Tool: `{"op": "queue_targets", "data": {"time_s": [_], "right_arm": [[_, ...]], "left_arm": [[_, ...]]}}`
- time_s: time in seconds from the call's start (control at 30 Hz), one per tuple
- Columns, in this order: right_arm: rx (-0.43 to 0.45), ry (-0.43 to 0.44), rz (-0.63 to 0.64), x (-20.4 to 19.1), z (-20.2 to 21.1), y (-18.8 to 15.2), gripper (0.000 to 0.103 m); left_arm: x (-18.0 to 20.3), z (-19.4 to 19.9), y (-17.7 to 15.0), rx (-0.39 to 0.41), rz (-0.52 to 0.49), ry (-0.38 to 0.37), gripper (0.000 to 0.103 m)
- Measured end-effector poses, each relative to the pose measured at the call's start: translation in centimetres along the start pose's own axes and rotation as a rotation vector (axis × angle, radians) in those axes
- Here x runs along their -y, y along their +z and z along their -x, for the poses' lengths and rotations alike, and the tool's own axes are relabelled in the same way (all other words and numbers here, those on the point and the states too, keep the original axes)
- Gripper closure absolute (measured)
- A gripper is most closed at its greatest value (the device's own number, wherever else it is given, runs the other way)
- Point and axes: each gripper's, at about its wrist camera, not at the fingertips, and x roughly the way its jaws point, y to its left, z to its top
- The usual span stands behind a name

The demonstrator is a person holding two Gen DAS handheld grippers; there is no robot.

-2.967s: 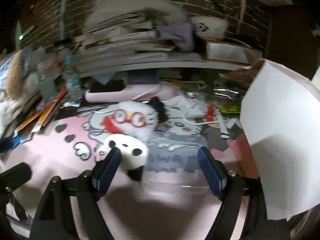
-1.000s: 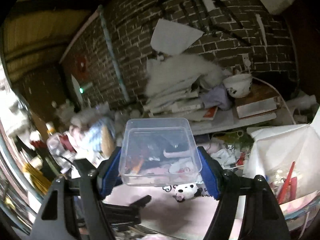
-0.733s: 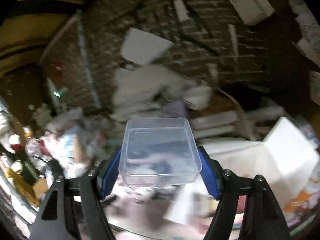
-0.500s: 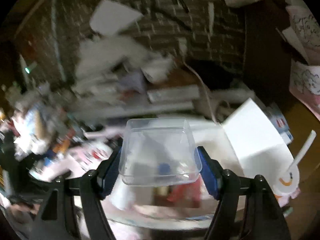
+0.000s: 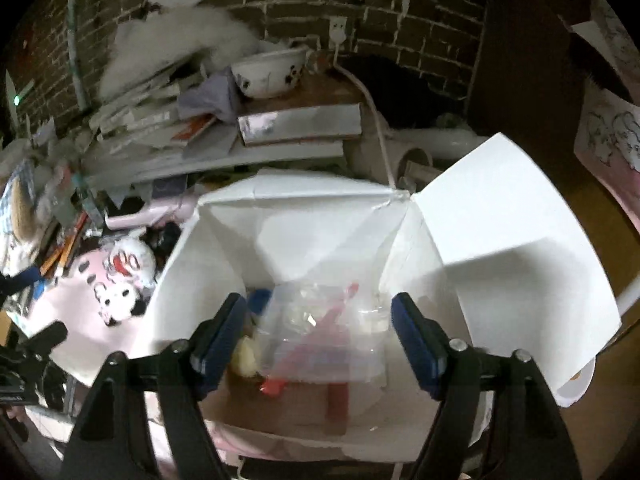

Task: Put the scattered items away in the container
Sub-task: 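Withdraw the open right gripper from the box over the desk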

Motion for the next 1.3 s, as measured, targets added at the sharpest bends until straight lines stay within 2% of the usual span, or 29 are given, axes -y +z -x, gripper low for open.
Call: {"op": "queue_targets", "data": {"time_s": [0.1,0.2,0.23,0.37,0.63,0.77,0.8,0.87,1.03,1.13,1.2,1.3], "right_arm": [[0.08,0.002,-0.024,-0.4,1.6,0.1,0.017],[0.168,0.087,-0.026,-1.8,3.5,0.2,0.017],[0.201,0.141,-0.019,-2.7,4.1,0.1,0.017],[0.266,0.269,0.041,-6.5,5.0,-0.6,0.017],[0.194,0.407,0.108,-13.4,1.9,-2.3,0.017],[0.144,0.488,0.114,-15.7,0.2,-3.3,0.017],[0.135,0.492,0.11,-16.0,-0.2,-3.5,0.017],[0.123,0.503,0.095,-16.3,-0.8,-4.0,0.017],[0.101,0.518,0.061,-16.3,-1.8,-4.5,0.017],[0.119,0.459,0.055,-16.8,-2.6,-4.8,0.017],[0.121,0.426,0.054,-17.1,-3.2,-5.0,0.017],[0.096,0.435,0.026,-17.6,-4.4,-5.3,0.017]], "left_arm": [[-0.8,0.0,-0.3,0.002,0.016,0.01,0.01],[-2.0,-0.4,-0.9,-0.004,0.036,0.029,0.01],[-2.4,-0.7,-1.2,-0.01,0.042,0.034,0.01],[-4.3,-1.7,-2.6,-0.03,0.079,0.045,0.01],[-6.4,-3.4,-4.6,-0.054,0.103,0.03,0.01],[-6.2,-4.3,-4.9,-0.048,0.092,-0.054,0.01],[-5.9,-4.6,-4.9,-0.046,0.085,-0.089,0.01],[-5.3,-5.0,-4.9,-0.041,0.063,-0.112,0.01],[-4.3,-5.5,-4.9,-0.05,0.011,-0.106,0.01],[-5.0,-5.5,-5.4,-0.063,0.036,-0.095,0.01],[-5.5,-5.6,-5.6,-0.064,0.06,-0.112,0.01],[-5.4,-6.0,-5.3,-0.055,0.063,-0.121,0.01]]}}
